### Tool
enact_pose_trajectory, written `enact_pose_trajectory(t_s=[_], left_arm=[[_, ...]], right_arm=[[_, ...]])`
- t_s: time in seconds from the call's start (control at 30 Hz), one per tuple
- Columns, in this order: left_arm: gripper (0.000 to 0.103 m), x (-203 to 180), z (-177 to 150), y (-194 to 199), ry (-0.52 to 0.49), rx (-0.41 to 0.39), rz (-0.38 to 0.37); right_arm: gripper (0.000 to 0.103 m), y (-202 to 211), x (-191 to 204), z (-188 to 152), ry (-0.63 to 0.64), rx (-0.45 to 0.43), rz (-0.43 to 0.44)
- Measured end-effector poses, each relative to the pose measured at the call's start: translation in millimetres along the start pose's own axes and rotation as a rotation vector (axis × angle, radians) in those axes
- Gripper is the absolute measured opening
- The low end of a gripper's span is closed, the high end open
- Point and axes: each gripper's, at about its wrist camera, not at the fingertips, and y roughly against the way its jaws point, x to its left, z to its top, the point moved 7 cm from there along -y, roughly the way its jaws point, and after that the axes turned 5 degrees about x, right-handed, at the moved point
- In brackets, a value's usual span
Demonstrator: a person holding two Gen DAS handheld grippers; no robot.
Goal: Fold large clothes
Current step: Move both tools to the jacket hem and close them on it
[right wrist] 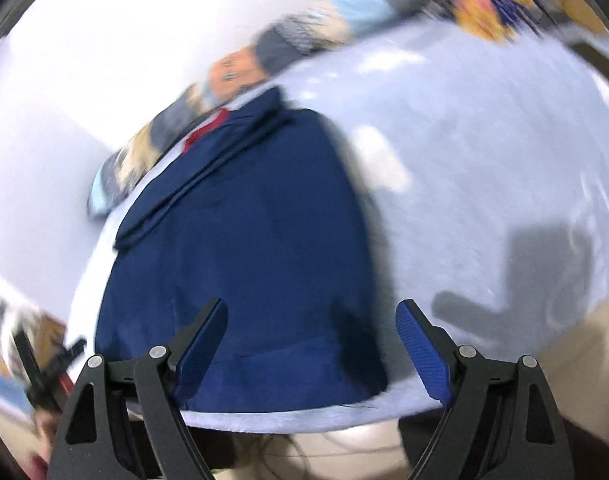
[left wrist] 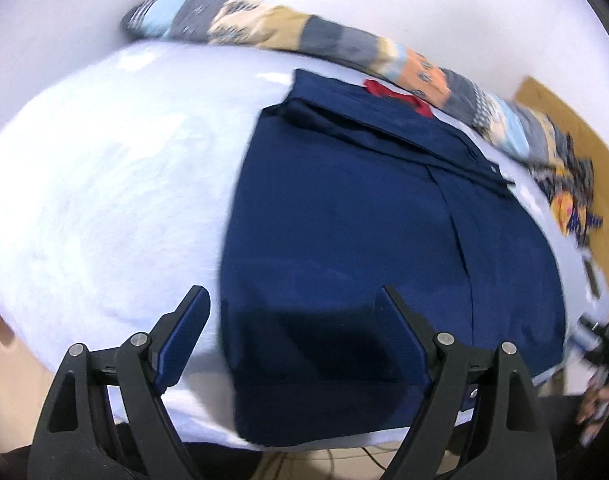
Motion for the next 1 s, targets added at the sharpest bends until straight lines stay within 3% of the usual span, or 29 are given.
enact_pose_trajectory(t_s=[0.07,0.2,0.33,0.63,0.73,0.8,0.83,0.87,0.93,1.0], left_arm=[[0.085,14,1,-1,0.039,0.025,-0.012],[0.084,37,-2,-6,0.114,0.093,-0.056],[0.079,51,-12,-11,0.155,0.145,-0.067],[0.077,24,-44,-34,-0.002,0.263,-0.012],[0.077,10,-53,-42,-0.079,0.278,0.043],[0.077,3,-55,-45,-0.111,0.263,0.065],[0.061,-1,-54,-44,-0.115,0.245,0.06],[0.04,-6,-54,-42,-0.127,0.232,0.042],[0.027,-11,-52,-36,-0.166,0.197,0.07],[0.026,-12,-52,-34,-0.168,0.183,0.076]], right_arm=[[0.084,-7,-7,-3,-0.064,0.031,0.035],[0.074,-19,-4,-4,-0.061,0.064,0.051],[0.069,-34,0,-8,-0.002,0.1,-0.051],[0.068,-58,-3,-16,0.0,0.148,-0.079],[0.061,-58,-1,-20,0.038,0.152,-0.124],[0.047,-58,0,-21,0.037,0.153,-0.108],[0.023,-58,1,-22,0.035,0.155,-0.092],[0.017,-59,4,-23,0.04,0.161,-0.066],[0.017,-56,11,-24,0.063,0.149,-0.045],[0.016,-52,19,-24,0.086,0.136,-0.008]])
